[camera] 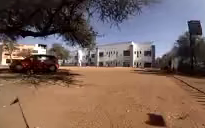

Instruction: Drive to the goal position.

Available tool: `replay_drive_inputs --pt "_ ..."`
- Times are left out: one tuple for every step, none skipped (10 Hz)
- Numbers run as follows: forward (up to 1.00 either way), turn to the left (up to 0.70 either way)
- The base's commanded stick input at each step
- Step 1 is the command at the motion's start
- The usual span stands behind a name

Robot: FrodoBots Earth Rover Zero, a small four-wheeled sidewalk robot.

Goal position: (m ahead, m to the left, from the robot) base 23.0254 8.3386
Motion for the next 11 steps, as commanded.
replay_drive_inputs --pt "1.00 0.00" --pt "1.00 0.00" --pt "1.00 0.00" --pt "1.00 0.00" --pt "1.00 0.00" --pt "1.00 0.00" --pt "1.00 0.00" --pt "1.00 -0.09" --pt "1.00 -0.22" --pt "1.00 -0.27" --pt "1.00 -0.27"
